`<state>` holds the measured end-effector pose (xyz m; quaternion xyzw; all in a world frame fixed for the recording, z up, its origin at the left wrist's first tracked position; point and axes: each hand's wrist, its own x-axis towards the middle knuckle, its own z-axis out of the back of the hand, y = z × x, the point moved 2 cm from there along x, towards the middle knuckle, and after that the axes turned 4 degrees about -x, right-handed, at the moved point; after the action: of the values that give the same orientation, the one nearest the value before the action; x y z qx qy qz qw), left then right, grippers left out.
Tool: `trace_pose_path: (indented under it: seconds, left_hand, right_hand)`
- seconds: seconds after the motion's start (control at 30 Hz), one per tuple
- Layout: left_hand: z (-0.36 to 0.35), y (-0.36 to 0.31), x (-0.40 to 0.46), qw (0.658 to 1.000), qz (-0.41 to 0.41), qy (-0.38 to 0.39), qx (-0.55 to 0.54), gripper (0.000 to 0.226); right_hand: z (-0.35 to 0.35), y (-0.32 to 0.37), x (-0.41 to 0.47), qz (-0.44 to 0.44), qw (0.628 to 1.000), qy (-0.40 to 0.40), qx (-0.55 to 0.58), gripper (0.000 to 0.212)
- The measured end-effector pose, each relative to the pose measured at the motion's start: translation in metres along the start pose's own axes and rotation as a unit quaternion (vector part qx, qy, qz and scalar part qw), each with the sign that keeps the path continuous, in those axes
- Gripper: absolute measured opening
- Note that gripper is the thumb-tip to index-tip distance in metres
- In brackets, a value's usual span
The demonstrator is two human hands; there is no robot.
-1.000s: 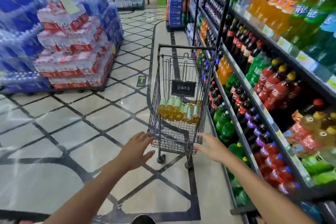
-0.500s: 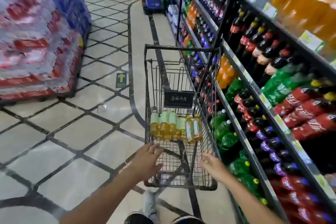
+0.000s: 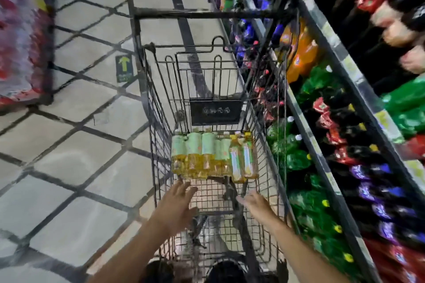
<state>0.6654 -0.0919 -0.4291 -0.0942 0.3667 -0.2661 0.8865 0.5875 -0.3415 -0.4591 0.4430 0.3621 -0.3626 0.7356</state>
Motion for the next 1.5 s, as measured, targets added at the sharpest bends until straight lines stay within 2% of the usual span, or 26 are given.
trace_pose_path:
  seconds: [0.03,0.1,0.2,0.27,0.37,0.47,0.53,0.6,0.67,0.73,0.87,0.97,1.03,1.1,1.2,1.27,1.33,1.43,1.5]
  left_hand:
    - [-0.009,0.005,0.017,1.000,0.000,0.013,-0.005,0.065]
    - [-0.031,0.013,0.051,0.999,-0.005,0.041,-0.026,0.066]
    - [-0.067,0.026,0.097,0.995,-0.002,0.056,-0.081,0.062]
    - [-0.084,0.030,0.122,0.991,-0.001,0.059,-0.121,0.058]
    - [-0.102,0.032,0.153,0.987,-0.008,0.067,-0.149,0.053]
    - [-0.117,0.037,0.172,0.981,-0.016,0.054,-0.186,0.049]
    - [-0.123,0.039,0.177,0.981,-0.027,0.047,-0.187,0.052]
    - [-0.124,0.038,0.177,0.976,-0.029,0.053,-0.209,0.048]
    - [-0.120,0.036,0.177,0.967,-0.013,0.060,-0.246,0.045]
    - [-0.112,0.033,0.179,0.944,0.022,0.056,-0.325,0.043]
    - [-0.085,0.014,0.189,0.826,0.140,0.066,-0.542,0.036]
    - [-0.081,0.009,0.197,0.764,0.197,0.072,-0.610,0.056]
    - [-0.081,0.006,0.200,0.741,0.205,0.085,-0.633,0.061]
    - [-0.082,0.006,0.202,0.739,0.209,0.076,-0.636,0.057]
    - [-0.088,0.011,0.203,0.701,0.229,0.031,-0.674,0.063]
    - [-0.091,0.015,0.202,0.686,0.242,-0.001,-0.686,0.061]
    - [-0.089,0.017,0.200,0.696,0.239,-0.026,-0.677,0.048]
    - [-0.084,0.021,0.198,0.719,0.213,-0.020,-0.661,0.056]
    - [-0.080,0.021,0.198,0.729,0.203,-0.009,-0.654,0.058]
  right_hand:
    - [-0.001,-0.003,0.022,-0.004,1.000,-0.003,0.010,0.018]
    - [-0.008,-0.013,0.068,-0.034,0.999,-0.010,0.026,0.020]
    - [-0.017,-0.022,0.120,-0.071,0.991,-0.029,0.110,0.037]
    - [-0.025,-0.025,0.140,-0.091,0.980,-0.045,0.172,0.035]
    - [-0.044,-0.035,0.173,-0.083,0.948,-0.115,0.284,0.013]
    - [-0.063,-0.047,0.198,-0.081,0.911,-0.191,0.357,0.025]
    - [-0.066,-0.052,0.206,-0.076,0.899,-0.219,0.372,0.035]
    - [-0.065,-0.053,0.207,-0.073,0.897,-0.225,0.374,0.030]
    - [-0.065,-0.056,0.208,-0.073,0.908,-0.196,0.364,0.020]
    - [-0.062,-0.051,0.196,-0.067,0.911,-0.157,0.376,0.013]
    - [-0.063,-0.041,0.158,-0.066,0.899,-0.060,0.430,0.022]
    - [-0.073,-0.038,0.131,-0.041,0.908,0.013,0.416,0.038]
    - [-0.081,-0.037,0.120,-0.031,0.910,0.047,0.410,0.035]
    - [-0.088,-0.038,0.116,-0.002,0.918,0.072,0.390,0.028]
    - [-0.088,-0.039,0.121,0.031,0.944,0.072,0.322,0.045]
    - [-0.077,-0.037,0.129,0.059,0.959,0.023,0.278,0.060]
    - [-0.057,-0.032,0.141,0.078,0.969,-0.091,0.216,0.063]
    - [-0.017,-0.010,0.162,0.129,0.951,-0.268,0.081,0.054]
    - [0.002,0.005,0.188,0.157,0.936,-0.315,-0.024,0.062]
